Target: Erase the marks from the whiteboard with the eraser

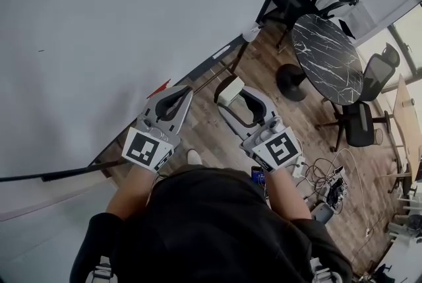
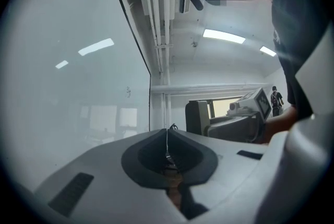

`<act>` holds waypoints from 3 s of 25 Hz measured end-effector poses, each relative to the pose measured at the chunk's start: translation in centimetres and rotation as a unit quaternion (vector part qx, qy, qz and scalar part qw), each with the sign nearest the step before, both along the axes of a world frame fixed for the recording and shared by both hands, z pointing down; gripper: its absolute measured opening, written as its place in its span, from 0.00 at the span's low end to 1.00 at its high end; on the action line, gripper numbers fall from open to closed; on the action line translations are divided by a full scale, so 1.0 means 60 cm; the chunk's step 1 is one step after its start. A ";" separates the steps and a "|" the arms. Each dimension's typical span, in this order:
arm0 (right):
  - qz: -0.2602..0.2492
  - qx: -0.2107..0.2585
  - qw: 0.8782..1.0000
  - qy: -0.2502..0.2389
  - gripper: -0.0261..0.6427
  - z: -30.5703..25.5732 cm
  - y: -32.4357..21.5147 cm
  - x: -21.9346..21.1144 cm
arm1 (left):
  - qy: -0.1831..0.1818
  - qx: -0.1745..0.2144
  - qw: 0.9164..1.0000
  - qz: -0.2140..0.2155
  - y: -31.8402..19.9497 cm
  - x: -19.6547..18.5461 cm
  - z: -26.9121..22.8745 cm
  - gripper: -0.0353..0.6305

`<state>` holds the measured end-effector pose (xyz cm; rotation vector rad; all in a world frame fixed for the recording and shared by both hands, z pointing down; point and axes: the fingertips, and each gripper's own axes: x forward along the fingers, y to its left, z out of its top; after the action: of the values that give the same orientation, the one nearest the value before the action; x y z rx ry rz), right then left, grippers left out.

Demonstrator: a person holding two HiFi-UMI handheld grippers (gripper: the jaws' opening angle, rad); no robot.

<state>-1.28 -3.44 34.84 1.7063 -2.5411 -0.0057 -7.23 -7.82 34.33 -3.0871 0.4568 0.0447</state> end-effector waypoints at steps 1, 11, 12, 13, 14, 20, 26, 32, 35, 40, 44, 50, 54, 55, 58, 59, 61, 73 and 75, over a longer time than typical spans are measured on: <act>0.002 0.000 1.000 -0.002 0.38 0.000 -0.010 -0.003 | 0.000 -0.001 1.000 0.000 -0.010 -0.002 0.003 0.06; 0.008 0.000 1.000 -0.016 0.38 0.004 -0.069 0.013 | 0.001 -0.007 1.000 0.002 -0.059 0.014 0.008 0.06; 0.007 0.003 1.000 -0.012 0.38 0.004 -0.077 0.019 | 0.002 -0.005 1.000 0.001 -0.064 0.016 0.006 0.06; 0.005 0.007 1.000 -0.008 0.38 0.003 -0.084 0.025 | 0.002 -0.002 1.000 0.000 -0.068 0.019 0.003 0.06; 0.003 0.010 1.000 -0.006 0.38 0.000 -0.092 0.030 | 0.002 0.002 1.000 -0.004 -0.072 0.022 -0.001 0.06; -0.018 0.038 0.999 0.006 0.38 -0.033 -0.145 0.072 | 0.007 0.019 0.999 -0.040 -0.104 0.048 -0.030 0.06; -0.036 0.073 0.997 0.015 0.38 -0.083 -0.224 0.106 | 0.005 0.032 0.995 -0.093 -0.146 0.074 -0.048 0.06; -0.070 0.109 0.991 0.020 0.38 -0.138 -0.294 0.120 | 0.010 0.042 0.987 -0.154 -0.182 0.087 -0.069 0.06; -0.075 0.128 0.989 0.029 0.38 -0.163 -0.329 0.120 | 0.017 0.049 0.981 -0.186 -0.203 0.087 -0.088 0.06; -0.083 0.149 0.985 0.037 0.38 -0.191 -0.365 0.100 | 0.012 0.058 0.972 -0.226 -0.228 0.086 -0.110 0.06; -0.084 0.177 0.980 0.035 0.38 -0.210 -0.381 0.078 | 0.008 0.052 0.969 -0.242 -0.243 0.086 -0.104 0.06; -0.066 0.209 0.975 0.034 0.38 -0.231 -0.386 0.069 | 0.001 0.053 0.966 -0.252 -0.248 0.086 -0.106 0.06; -0.054 0.211 0.975 0.039 0.38 -0.229 -0.393 0.081 | -0.001 0.053 0.966 -0.254 -0.255 0.091 -0.103 0.06; -0.049 0.209 0.976 0.040 0.38 -0.228 -0.395 0.088 | -0.001 0.052 0.966 -0.253 -0.257 0.095 -0.103 0.06; -0.034 0.196 0.979 0.037 0.38 -0.224 -0.404 0.117 | -0.002 0.051 0.967 -0.249 -0.262 0.107 -0.101 0.06; -0.029 0.195 0.980 0.036 0.38 -0.223 -0.408 0.127 | -0.003 0.051 0.967 -0.248 -0.264 0.112 -0.100 0.06; -0.019 0.199 0.979 0.036 0.38 -0.223 -0.416 0.148 | -0.003 0.051 0.968 -0.245 -0.270 0.118 -0.097 0.06; 0.048 0.184 0.981 0.023 0.37 -0.201 -0.455 0.304 | -0.008 0.048 0.968 -0.246 -0.283 0.158 -0.093 0.06; 0.060 0.179 0.982 0.017 0.37 -0.196 -0.461 0.328 | -0.008 0.048 0.967 -0.250 -0.285 0.158 -0.093 0.06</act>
<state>18.38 -31.08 23.09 1.9538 -2.5251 -0.5084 2.23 -24.91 28.75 -2.7804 1.1727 0.0320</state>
